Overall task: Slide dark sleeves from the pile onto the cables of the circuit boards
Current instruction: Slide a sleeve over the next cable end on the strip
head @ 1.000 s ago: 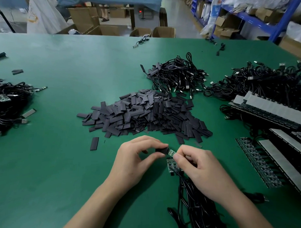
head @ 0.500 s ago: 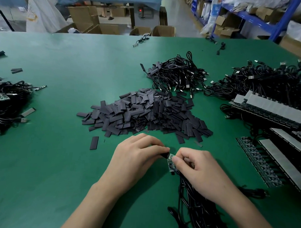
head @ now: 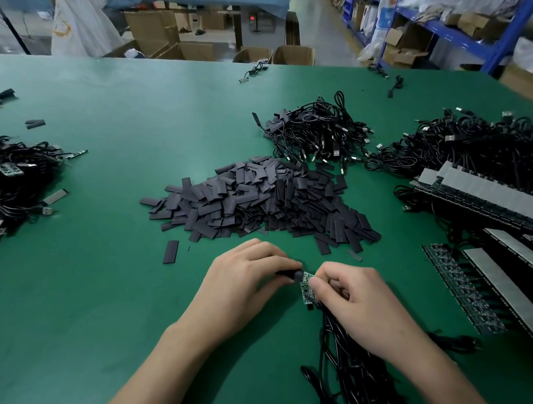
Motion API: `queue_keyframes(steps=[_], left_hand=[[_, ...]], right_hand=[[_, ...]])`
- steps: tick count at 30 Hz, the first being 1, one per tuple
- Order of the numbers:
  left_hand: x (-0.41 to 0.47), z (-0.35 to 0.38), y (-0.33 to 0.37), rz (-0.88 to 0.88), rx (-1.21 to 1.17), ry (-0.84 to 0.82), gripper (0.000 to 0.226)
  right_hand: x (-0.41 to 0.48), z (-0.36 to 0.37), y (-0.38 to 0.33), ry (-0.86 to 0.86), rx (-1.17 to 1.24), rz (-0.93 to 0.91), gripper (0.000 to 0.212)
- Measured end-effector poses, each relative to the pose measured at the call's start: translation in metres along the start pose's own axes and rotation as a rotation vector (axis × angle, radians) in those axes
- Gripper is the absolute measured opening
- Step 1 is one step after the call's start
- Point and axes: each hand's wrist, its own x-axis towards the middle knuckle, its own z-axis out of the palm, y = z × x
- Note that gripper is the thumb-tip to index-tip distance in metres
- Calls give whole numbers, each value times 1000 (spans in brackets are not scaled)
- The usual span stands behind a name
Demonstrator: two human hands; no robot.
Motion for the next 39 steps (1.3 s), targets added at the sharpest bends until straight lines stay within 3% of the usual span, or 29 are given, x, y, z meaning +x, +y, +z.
queue_keyframes(steps=[13, 31, 39], left_hand=[[0, -1, 3, -79, -98, -31, 19], [1, 0, 6, -34, -67, -33, 19], [1, 1, 9, -48, -117, -37, 18]], right_hand=[[0, -5, 4, -56, 10, 0, 29], [1, -8, 3, -55, 79, 16, 34], [0, -6, 2, -69, 61, 14, 21]])
